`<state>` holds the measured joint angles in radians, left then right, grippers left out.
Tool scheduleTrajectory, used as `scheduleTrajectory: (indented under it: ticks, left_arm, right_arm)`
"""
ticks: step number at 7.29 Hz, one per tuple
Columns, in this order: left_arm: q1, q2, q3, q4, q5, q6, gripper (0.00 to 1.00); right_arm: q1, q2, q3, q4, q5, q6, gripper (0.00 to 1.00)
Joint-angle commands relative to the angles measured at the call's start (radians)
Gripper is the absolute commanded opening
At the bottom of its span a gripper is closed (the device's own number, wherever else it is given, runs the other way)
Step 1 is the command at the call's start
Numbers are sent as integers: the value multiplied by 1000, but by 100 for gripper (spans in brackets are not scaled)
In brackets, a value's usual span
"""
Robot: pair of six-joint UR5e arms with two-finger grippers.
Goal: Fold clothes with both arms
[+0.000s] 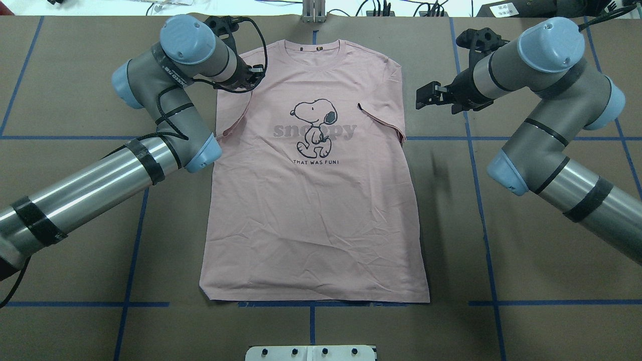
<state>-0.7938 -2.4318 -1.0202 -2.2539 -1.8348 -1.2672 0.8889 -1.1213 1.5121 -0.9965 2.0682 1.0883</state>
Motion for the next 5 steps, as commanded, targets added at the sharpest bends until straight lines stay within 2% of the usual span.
scheduleTrajectory:
  ticks: [1, 2, 3, 4, 5]
  left_arm:
    - [8, 70, -161, 13, -4, -6, 80]
    - [37, 196, -363, 19, -6, -6, 84]
    - [57, 279, -500, 23, -21, -29, 85]
    - [57, 372, -614, 36, -109, -58, 85]
    - [56, 425, -651, 62, -169, -60, 83]
  right_arm:
    - [-14, 21, 2, 1, -3, 22, 100]
    - [-45, 29, 32, -4, -25, 160, 100]
    - [-135, 12, 83, -2, -119, 353, 100]
    - [-275, -39, 168, -10, -251, 472, 100]
    - [-394, -107, 263, -13, -367, 605, 99]
